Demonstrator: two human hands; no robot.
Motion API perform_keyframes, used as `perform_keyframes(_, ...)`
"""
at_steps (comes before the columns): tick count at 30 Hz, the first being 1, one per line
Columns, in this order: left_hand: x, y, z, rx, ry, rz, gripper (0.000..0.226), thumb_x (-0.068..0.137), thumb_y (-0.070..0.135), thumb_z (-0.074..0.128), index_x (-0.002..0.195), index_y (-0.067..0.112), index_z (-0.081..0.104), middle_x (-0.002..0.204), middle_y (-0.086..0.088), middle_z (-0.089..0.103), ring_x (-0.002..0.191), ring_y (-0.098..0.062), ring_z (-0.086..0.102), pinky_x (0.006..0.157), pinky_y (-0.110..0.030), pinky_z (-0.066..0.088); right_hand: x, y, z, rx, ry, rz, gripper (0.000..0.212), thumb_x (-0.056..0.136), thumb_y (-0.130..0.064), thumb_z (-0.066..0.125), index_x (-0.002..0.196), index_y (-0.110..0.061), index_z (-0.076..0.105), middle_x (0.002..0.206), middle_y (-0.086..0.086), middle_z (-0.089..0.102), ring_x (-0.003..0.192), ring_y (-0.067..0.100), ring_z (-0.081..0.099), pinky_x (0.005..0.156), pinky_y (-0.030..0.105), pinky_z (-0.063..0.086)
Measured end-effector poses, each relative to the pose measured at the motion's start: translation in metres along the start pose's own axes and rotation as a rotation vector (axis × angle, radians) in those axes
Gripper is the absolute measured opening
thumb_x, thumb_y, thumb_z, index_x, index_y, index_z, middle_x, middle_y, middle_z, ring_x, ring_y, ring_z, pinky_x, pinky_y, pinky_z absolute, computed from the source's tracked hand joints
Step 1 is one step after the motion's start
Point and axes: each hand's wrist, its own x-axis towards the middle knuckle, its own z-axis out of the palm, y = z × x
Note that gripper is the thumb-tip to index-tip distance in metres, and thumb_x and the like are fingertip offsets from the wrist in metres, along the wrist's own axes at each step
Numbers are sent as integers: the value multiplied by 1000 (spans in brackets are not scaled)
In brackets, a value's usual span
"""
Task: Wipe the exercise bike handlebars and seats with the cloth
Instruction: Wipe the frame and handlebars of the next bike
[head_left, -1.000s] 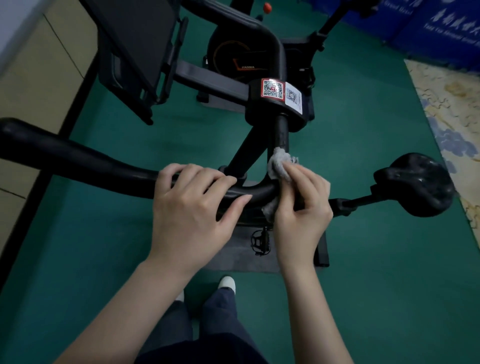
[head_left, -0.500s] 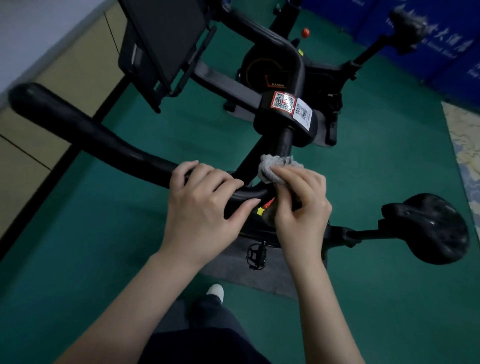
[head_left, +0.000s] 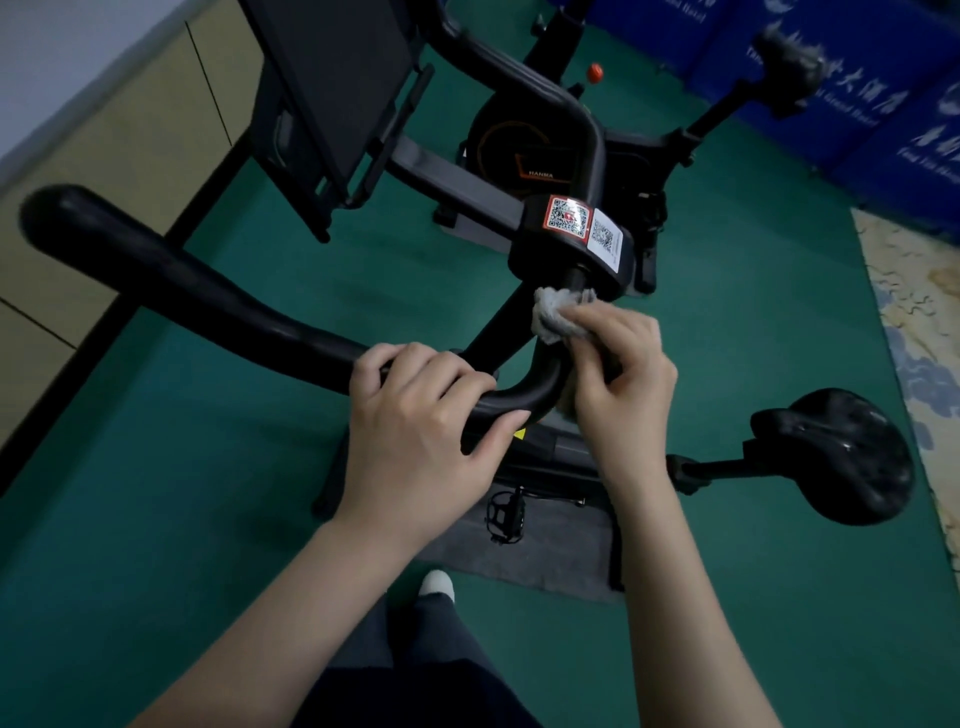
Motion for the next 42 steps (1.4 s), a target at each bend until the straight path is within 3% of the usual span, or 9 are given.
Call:
perform_keyframes(2, 0, 1, 0, 0, -5, -4, 31, 85, 48, 61, 87, 20, 72, 86, 9, 67, 88, -17, 60, 94, -34, 29, -9, 2, -3, 22, -11, -32, 21, 88, 0, 62, 101, -13, 73, 101, -26, 57, 102, 13, 56, 92, 14, 41)
perform_keyframes(4, 0, 2, 0, 3, 0, -7, 30, 85, 48, 61, 86, 20, 72, 86, 9, 67, 88, -17, 60, 95, -35, 30, -2, 9, 0, 45, 15, -17, 21, 88, 1, 61, 102, -11, 73, 101, -16, 61, 102, 14, 57, 93, 17, 43)
perform_keyframes(8, 1, 5, 2, 21, 6, -32, 33, 86, 49, 59, 87, 20, 73, 85, 9, 66, 88, -16, 61, 102, -36, 28, 13, 26, 20, 305, 167, 225, 19, 91, 1, 57, 103, -6, 69, 106, 8, 66, 103, 17, 61, 94, 37, 49)
perform_keyframes(12, 1, 11, 4, 42, 31, -75, 32, 85, 49, 58, 83, 20, 73, 82, 9, 66, 87, -13, 57, 103, -31, 24, 3, 30, 30, 506, 222, 404, 17, 92, -8, 55, 104, -16, 66, 106, 13, 66, 103, 26, 62, 94, 50, 48)
perform_keyframes(19, 0, 19, 11, 99, 61, -140, 30, 85, 47, 59, 82, 20, 73, 82, 9, 66, 87, -14, 58, 104, -37, 27, -22, 24, 25, 782, 174, 677, 17, 95, -6, 54, 108, -11, 64, 108, 10, 69, 106, 23, 64, 96, 38, 50)
perform_keyframes(25, -1, 22, 13, 115, 76, -174, 35, 87, 50, 56, 83, 19, 73, 83, 9, 65, 87, -15, 57, 108, -32, 21, -3, 31, 36, 934, 134, 761, 15, 98, -6, 49, 108, -13, 58, 107, 7, 66, 103, 17, 63, 96, 33, 49)
perform_keyframes(29, -1, 22, 14, 116, 100, -178, 35, 87, 49, 57, 81, 19, 73, 81, 7, 65, 86, -16, 57, 108, -33, 22, -26, 24, 32, 1009, 46, 801, 13, 98, -10, 50, 107, -14, 59, 107, 11, 66, 102, 20, 63, 97, 40, 48)
perform_keyframes(36, -2, 20, 16, 109, 111, -160, 35, 87, 49, 57, 82, 18, 73, 82, 8, 64, 86, -15, 56, 108, -33, 22, -52, 8, 17, 1144, -70, 959, 17, 98, -11, 50, 112, -10, 59, 103, 10, 69, 100, 26, 64, 92, 40, 51)
perform_keyframes(42, -2, 18, 16, 92, 122, -142, 34, 87, 48, 58, 82, 18, 73, 82, 8, 64, 86, -17, 57, 107, -34, 23, -41, 9, 6, 1286, -148, 1059, 21, 97, 1, 44, 114, 2, 56, 85, 4, 70, 80, 14, 67, 69, 23, 55)
